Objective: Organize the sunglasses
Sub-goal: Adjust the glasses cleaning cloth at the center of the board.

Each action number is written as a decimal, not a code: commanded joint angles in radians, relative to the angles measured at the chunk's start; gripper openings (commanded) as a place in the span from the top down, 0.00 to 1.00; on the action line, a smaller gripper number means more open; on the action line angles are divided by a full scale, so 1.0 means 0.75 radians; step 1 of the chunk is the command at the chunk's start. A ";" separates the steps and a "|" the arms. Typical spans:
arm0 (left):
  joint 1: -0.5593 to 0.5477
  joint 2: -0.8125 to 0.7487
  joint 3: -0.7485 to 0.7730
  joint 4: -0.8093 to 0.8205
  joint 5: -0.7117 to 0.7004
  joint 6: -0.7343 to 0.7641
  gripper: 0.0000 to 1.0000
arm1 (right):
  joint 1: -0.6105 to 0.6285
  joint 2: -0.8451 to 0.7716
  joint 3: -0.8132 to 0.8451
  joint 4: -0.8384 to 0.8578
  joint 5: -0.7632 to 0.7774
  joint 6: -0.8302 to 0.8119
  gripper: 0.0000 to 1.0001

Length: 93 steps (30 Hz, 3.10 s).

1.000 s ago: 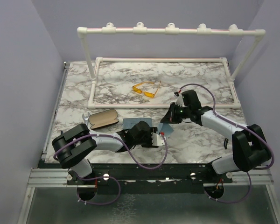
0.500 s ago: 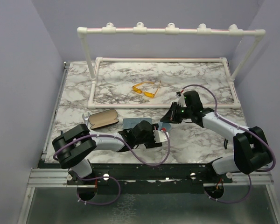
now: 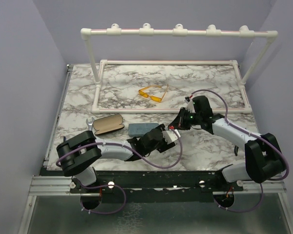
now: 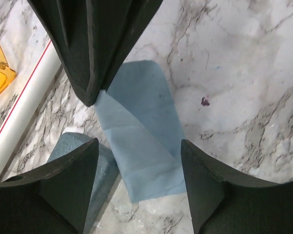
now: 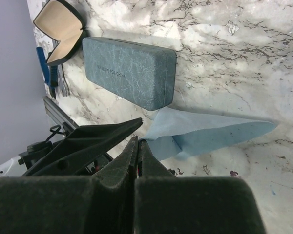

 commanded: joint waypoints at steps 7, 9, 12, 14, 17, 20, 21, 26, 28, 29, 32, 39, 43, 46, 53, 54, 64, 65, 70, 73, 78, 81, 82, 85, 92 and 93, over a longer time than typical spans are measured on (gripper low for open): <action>-0.046 0.120 0.039 0.162 -0.250 -0.081 0.28 | -0.006 -0.065 -0.024 0.024 0.012 0.010 0.99; -0.046 0.131 0.039 0.144 -0.257 -0.084 0.29 | -0.007 -0.064 -0.025 0.031 0.007 0.010 0.99; -0.046 0.133 0.038 0.096 -0.300 -0.081 0.35 | -0.006 -0.065 -0.028 0.024 0.011 -0.001 0.99; -0.046 0.115 0.029 0.063 -0.317 -0.060 0.39 | -0.008 -0.064 -0.031 0.013 0.017 -0.008 0.99; -0.046 0.075 0.021 0.019 -0.347 -0.026 0.46 | -0.007 -0.068 -0.037 0.008 0.021 -0.016 0.99; -0.046 0.038 0.017 -0.044 -0.340 -0.023 0.52 | -0.007 -0.061 -0.038 -0.004 0.034 -0.030 0.99; -0.046 0.028 0.020 -0.073 -0.335 -0.031 0.54 | -0.008 -0.060 -0.037 -0.012 0.043 -0.036 0.99; -0.046 -0.008 0.014 -0.190 -0.289 -0.070 0.60 | -0.014 -0.048 -0.033 -0.018 0.051 -0.047 0.99; -0.046 -0.013 0.010 -0.208 -0.249 -0.088 0.64 | -0.016 -0.040 -0.026 -0.023 0.052 -0.054 0.99; -0.045 -0.012 0.012 -0.222 -0.226 -0.105 0.65 | -0.017 -0.039 -0.022 -0.026 0.055 -0.057 0.99; -0.045 -0.009 0.018 -0.279 -0.171 -0.154 0.66 | -0.020 -0.039 -0.015 -0.041 0.063 -0.070 0.99; -0.046 -0.007 0.001 -0.284 -0.143 -0.176 0.70 | -0.022 -0.040 -0.020 -0.054 0.073 -0.084 0.99; -0.046 -0.002 0.007 -0.268 -0.168 -0.159 0.87 | -0.026 -0.046 -0.023 -0.065 0.087 -0.091 0.99; -0.046 -0.011 0.021 -0.298 -0.169 -0.147 1.00 | -0.029 -0.058 -0.016 -0.116 0.125 -0.125 0.99; -0.046 -0.079 0.105 -0.410 -0.205 0.007 1.00 | -0.054 -0.141 0.013 -0.221 0.208 -0.197 0.99; -0.046 -0.087 0.121 -0.411 -0.219 0.047 1.00 | -0.064 -0.149 0.018 -0.226 0.210 -0.202 1.00; 0.020 -0.045 0.180 -0.059 -0.271 0.509 1.00 | -0.185 -0.130 0.165 -0.246 0.264 -0.298 0.99; 0.034 -0.034 0.185 -0.007 -0.259 0.554 1.00 | -0.189 -0.123 0.195 -0.267 0.280 -0.318 0.99; 0.070 0.000 0.238 0.114 -0.195 0.716 1.00 | -0.192 -0.143 0.290 -0.350 0.354 -0.403 0.99; 0.068 0.005 0.225 0.102 -0.139 0.711 1.00 | -0.192 -0.161 0.249 -0.348 0.293 -0.445 0.99; 0.006 0.006 0.127 0.001 -0.028 0.661 1.00 | -0.190 -0.156 0.082 -0.330 0.166 -0.411 0.99; -0.036 0.000 0.111 -0.114 -0.008 0.566 1.00 | -0.190 -0.211 -0.009 -0.355 0.135 -0.407 0.99; -0.049 -0.011 0.108 -0.165 0.017 0.546 1.00 | -0.188 -0.233 -0.032 -0.366 0.107 -0.415 0.99; -0.108 -0.054 0.099 -0.314 0.080 0.473 1.00 | -0.181 -0.270 -0.106 -0.398 -0.074 -0.456 0.99; -0.183 -0.091 0.122 -0.573 0.185 0.251 1.00 | -0.134 -0.270 -0.269 -0.428 -0.161 -0.372 0.99; -0.186 -0.094 0.129 -0.631 0.195 0.224 1.00 | -0.128 -0.280 -0.290 -0.424 -0.166 -0.355 0.99</action>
